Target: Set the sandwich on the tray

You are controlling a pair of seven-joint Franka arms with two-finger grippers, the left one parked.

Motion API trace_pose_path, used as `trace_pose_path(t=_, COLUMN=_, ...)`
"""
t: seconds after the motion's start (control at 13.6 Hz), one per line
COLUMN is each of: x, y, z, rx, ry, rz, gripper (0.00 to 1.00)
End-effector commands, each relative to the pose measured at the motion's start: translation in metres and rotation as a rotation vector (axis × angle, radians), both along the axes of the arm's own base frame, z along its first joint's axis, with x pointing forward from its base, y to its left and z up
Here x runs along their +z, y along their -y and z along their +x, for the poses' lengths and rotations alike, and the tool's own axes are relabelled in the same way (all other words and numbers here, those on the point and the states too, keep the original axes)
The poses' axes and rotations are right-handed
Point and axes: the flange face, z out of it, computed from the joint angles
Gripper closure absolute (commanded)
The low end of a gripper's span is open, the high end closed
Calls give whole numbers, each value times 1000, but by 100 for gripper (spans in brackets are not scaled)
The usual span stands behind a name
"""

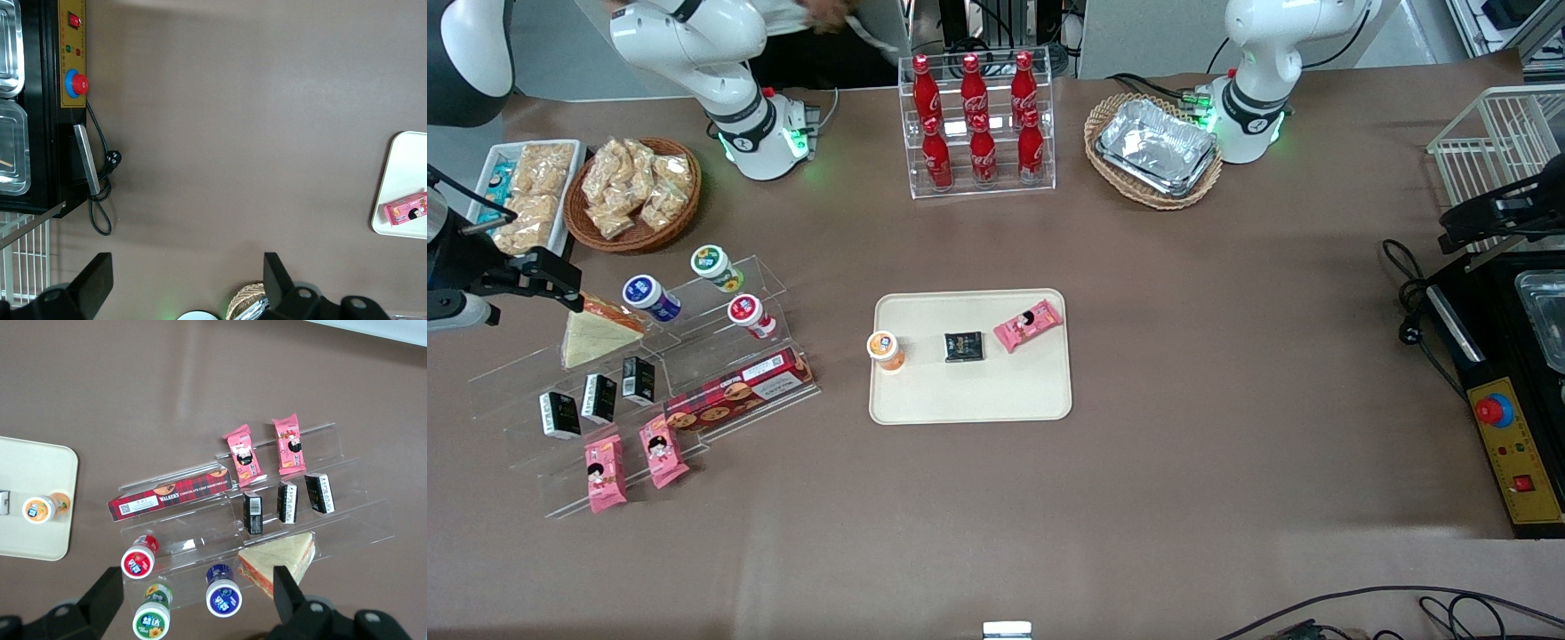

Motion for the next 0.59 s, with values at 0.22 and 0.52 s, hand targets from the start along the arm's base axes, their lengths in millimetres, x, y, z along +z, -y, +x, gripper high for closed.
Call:
trace_pose_path(t=0.22, x=3, y=10, z=1, rx=74, ry=0, rz=-19, gripper=0)
trace_pose_path(t=0.52, x=4, y=27, z=-5, rx=180, ry=-32, rz=-30, gripper=0)
